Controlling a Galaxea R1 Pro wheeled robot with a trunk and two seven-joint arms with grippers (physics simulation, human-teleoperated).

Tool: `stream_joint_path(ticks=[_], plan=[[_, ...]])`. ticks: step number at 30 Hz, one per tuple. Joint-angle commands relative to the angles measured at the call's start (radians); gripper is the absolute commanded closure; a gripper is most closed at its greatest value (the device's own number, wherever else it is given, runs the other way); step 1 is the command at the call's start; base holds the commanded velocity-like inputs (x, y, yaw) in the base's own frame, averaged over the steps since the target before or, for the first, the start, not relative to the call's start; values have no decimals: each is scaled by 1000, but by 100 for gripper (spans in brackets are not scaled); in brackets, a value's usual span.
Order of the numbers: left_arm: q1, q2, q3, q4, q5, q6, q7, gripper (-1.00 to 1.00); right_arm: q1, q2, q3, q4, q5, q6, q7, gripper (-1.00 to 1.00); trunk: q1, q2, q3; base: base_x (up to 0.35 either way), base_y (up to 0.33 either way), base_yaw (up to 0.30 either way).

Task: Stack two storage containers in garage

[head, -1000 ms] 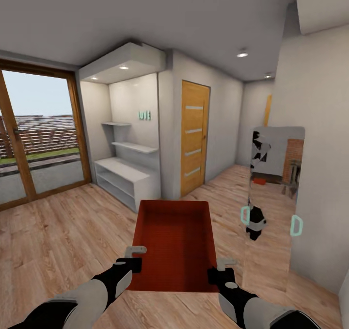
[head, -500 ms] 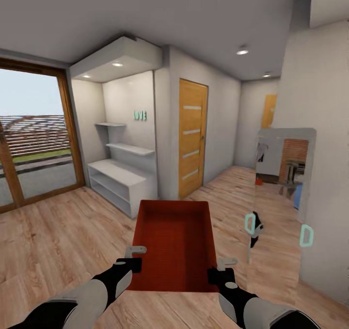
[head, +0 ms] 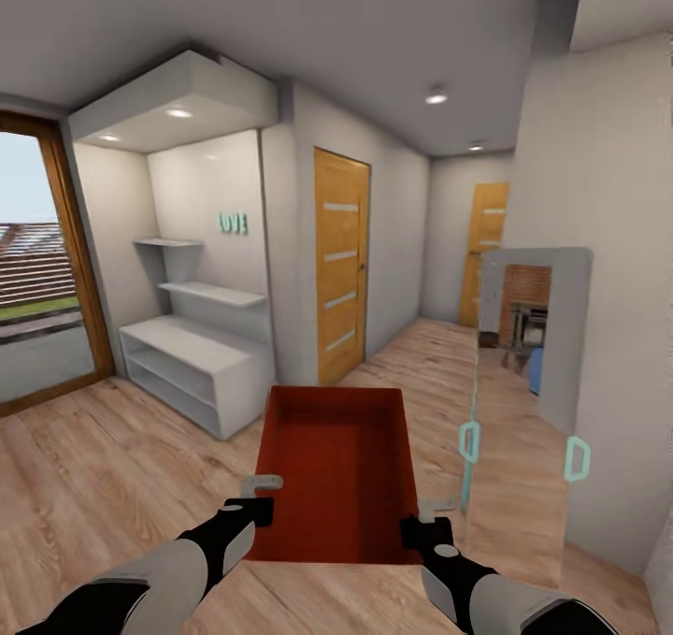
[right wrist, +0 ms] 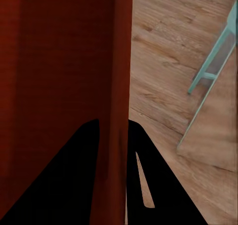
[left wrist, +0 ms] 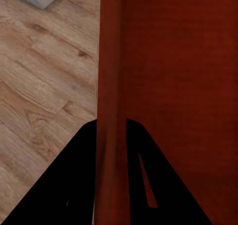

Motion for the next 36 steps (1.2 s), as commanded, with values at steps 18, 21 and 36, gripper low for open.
stream_joint_path(ticks=[18,21,36], plan=[[0,53,43,1,1,4,10,100,-1,-4,-8,0,-13,-100,-4,100,1,-1,0,322,147,-95],[0,53,44,1,1,4,10,100,-1,-2,-8,0,-12,-100,-5,100,1,-1,0,322,147,0],[0,53,44,1,1,4,10,100,-1,-1,-8,0,-12,-100,-5,100,1,-1,0,322,147,-116]])
